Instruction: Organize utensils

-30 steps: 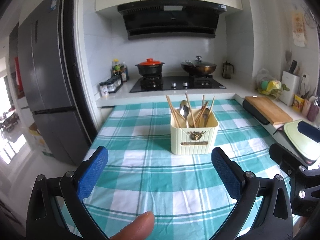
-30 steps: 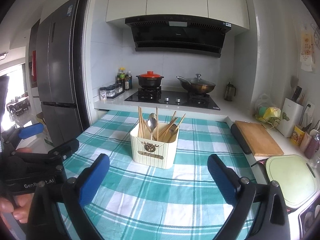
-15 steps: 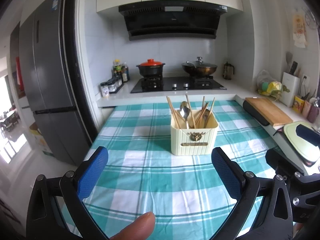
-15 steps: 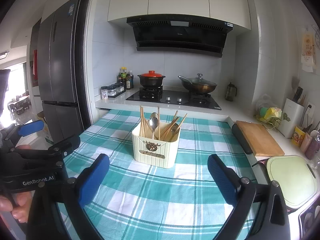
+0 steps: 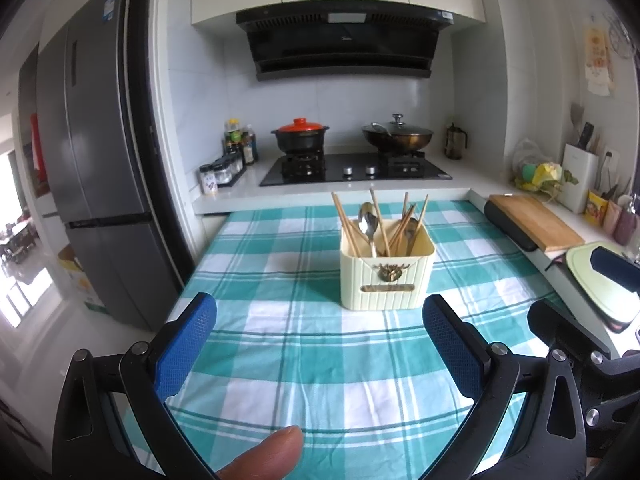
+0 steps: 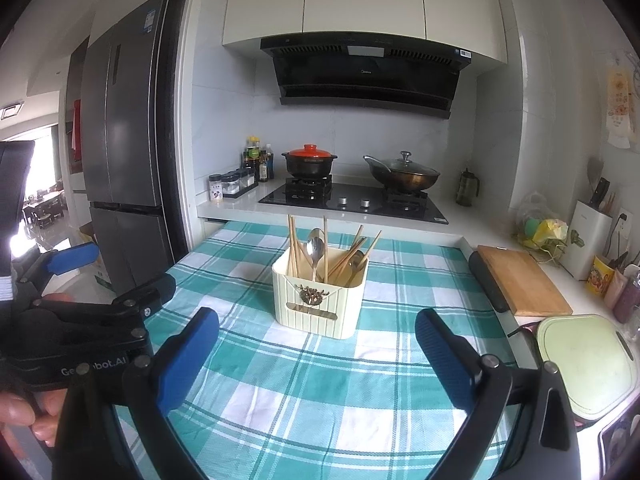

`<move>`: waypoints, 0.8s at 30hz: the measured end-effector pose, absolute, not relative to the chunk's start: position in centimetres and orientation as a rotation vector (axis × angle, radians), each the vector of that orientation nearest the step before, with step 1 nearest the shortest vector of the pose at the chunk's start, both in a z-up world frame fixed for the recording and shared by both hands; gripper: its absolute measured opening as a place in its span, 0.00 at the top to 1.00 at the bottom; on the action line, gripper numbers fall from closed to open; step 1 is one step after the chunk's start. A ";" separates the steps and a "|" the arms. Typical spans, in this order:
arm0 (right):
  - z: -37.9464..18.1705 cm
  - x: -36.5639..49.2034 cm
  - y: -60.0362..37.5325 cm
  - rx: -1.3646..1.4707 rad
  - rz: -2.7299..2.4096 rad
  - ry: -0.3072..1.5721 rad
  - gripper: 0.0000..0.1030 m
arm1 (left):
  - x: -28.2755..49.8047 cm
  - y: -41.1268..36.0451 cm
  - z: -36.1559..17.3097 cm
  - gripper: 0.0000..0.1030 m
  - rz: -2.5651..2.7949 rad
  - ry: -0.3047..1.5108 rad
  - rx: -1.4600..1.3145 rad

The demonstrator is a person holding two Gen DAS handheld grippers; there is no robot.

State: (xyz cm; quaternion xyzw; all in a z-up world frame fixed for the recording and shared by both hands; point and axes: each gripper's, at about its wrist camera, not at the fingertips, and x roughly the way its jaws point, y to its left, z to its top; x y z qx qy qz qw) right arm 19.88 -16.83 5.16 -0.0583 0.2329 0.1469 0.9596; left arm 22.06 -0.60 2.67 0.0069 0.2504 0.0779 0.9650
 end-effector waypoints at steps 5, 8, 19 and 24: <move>5.1 19.9 -16.8 -0.122 0.301 0.475 0.03 | 22.0 -0.6 2.7 0.00 0.158 0.504 0.010; 5.1 19.9 -16.7 -0.121 0.301 0.476 0.03 | 22.0 -0.5 2.8 0.00 0.160 0.503 0.007; 4.8 20.1 -16.7 -0.118 0.310 0.483 0.03 | 22.1 -0.7 2.7 0.00 0.147 0.507 0.019; 4.5 20.3 -16.9 -0.118 0.305 0.492 0.03 | 22.2 -0.7 2.5 0.00 0.135 0.509 0.020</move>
